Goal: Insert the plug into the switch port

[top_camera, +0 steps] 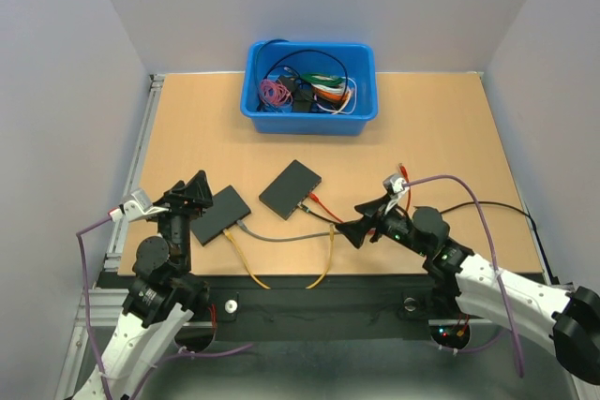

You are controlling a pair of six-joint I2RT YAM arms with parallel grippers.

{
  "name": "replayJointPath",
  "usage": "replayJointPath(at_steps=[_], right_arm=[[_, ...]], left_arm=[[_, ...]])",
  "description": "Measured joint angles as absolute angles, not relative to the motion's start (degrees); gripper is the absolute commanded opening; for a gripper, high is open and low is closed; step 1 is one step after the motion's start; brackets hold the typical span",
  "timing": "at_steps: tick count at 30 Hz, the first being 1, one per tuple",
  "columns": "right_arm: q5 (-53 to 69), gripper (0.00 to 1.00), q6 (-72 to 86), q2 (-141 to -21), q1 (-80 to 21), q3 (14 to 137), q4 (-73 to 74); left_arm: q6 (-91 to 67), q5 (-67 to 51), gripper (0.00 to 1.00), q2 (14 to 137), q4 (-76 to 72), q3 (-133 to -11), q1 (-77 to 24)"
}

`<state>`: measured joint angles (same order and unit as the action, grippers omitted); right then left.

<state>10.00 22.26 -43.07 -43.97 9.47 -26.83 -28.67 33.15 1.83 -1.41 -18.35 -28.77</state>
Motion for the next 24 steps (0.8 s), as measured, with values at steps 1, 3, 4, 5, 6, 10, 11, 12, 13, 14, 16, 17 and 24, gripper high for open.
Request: replayJointPath(at_steps=[1, 3, 4, 5, 6, 10, 11, 12, 13, 14, 16, 17, 24], right_arm=[[10.15, 1.00, 22.22, -42.70, -43.97, 9.43, -27.14], [10.48, 1.00, 22.09, -42.06, -43.97, 9.37, -27.49], [10.74, 1.00, 22.04, -41.82, -43.97, 9.37, -27.53], [10.96, 1.00, 22.00, -41.67, -43.97, 9.37, -27.55], [11.14, 1.00, 21.98, -41.54, -43.97, 9.34, -27.53], [11.88, 1.00, 21.85, -41.52, -43.97, 9.34, -27.57], [12.10, 1.00, 21.85, -41.69, -43.97, 9.34, -27.59], [12.19, 1.00, 21.85, -41.85, -43.97, 9.34, -27.59], [12.36, 1.00, 21.85, -42.11, -43.97, 9.34, -27.57], [12.53, 1.00, 21.82, -42.44, -43.97, 9.34, -27.57], [12.75, 1.00, 21.82, -42.70, -43.97, 9.34, -27.55], [12.84, 1.00, 21.82, -42.76, -43.97, 9.34, -27.57], [13.72, 1.00, 21.80, -43.09, -43.97, 9.34, -27.88]], left_arm=[[-28.67, 33.15, 0.81, 1.83, -1.41, -18.35, -28.77], [-28.67, 33.15, 0.81, 1.83, -1.41, -18.35, -28.77], [-28.67, 33.15, 0.80, 1.83, -1.41, -18.35, -28.77], [-28.67, 33.15, 0.81, 1.83, -1.41, -18.35, -28.77], [-28.64, 33.15, 0.81, 1.83, -1.41, -18.35, -28.77], [-28.67, 33.15, 0.81, 1.83, -1.41, -18.35, -28.77], [-28.67, 33.15, 0.81, 1.83, -1.41, -18.35, -28.77], [-28.67, 33.15, 0.81, 1.83, -1.41, -18.35, -28.77], [-28.67, 33.15, 0.81, 1.83, -1.41, -18.35, -28.77], [-28.67, 33.15, 0.81, 1.83, -1.41, -18.35, -28.77], [-28.67, 33.15, 0.81, 1.83, -1.41, -18.35, -28.77], [-28.64, 33.15, 0.81, 1.83, -1.41, -18.35, -28.77], [-28.64, 33.12, 0.81, 1.83, -1.41, -18.35, -28.77]])
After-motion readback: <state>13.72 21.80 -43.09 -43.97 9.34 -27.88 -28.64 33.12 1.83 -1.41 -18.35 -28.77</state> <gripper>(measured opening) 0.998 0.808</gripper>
